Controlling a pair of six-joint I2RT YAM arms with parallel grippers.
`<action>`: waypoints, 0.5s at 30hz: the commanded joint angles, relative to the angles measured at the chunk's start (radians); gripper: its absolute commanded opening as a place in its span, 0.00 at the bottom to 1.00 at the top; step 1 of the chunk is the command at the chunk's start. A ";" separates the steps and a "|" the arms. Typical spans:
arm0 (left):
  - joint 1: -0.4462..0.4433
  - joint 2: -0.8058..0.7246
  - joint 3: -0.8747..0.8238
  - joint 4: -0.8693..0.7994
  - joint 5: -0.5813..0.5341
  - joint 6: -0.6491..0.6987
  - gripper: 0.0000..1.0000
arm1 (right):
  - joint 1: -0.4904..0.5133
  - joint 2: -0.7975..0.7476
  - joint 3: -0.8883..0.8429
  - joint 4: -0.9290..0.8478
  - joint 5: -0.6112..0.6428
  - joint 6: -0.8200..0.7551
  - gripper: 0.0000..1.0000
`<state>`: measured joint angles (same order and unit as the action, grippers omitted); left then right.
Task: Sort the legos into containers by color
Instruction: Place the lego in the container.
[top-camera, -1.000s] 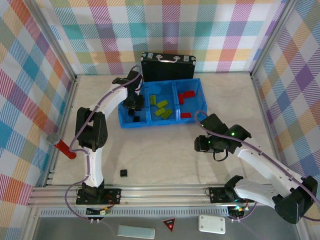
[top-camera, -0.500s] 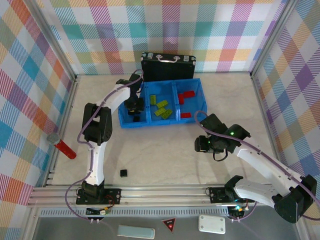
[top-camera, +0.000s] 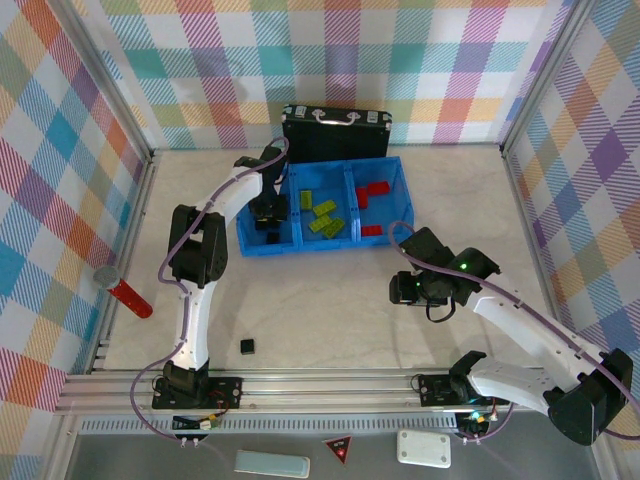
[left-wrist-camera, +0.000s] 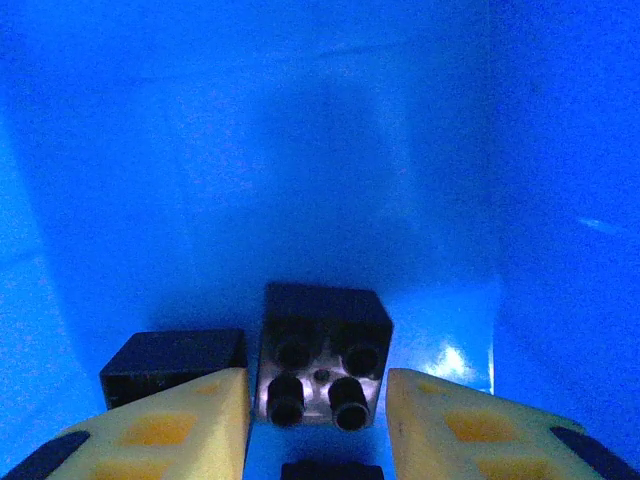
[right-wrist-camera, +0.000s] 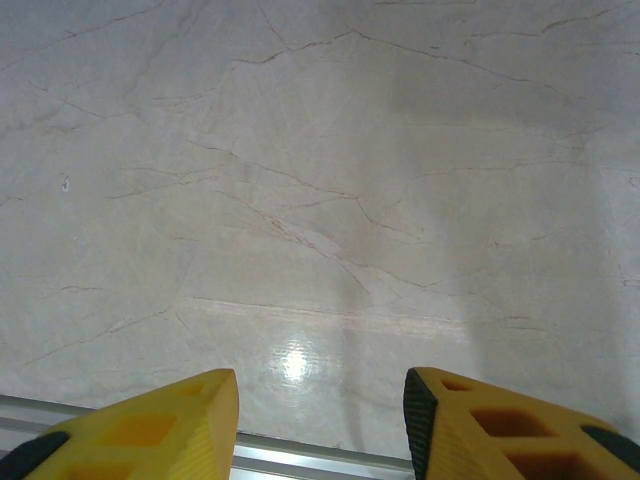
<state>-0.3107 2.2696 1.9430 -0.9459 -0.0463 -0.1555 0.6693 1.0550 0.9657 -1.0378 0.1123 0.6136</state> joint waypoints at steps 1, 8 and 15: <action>0.009 0.002 0.027 -0.049 -0.004 0.012 0.42 | 0.009 -0.011 0.036 -0.026 -0.001 0.000 0.49; 0.009 -0.025 0.022 -0.057 -0.001 0.011 0.42 | 0.009 -0.004 0.052 -0.024 -0.006 -0.002 0.49; 0.009 -0.078 -0.019 -0.047 0.027 0.002 0.42 | 0.009 0.008 0.059 -0.012 -0.018 -0.005 0.49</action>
<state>-0.3107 2.2658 1.9388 -0.9672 -0.0418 -0.1558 0.6693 1.0561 1.0016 -1.0409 0.1112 0.6132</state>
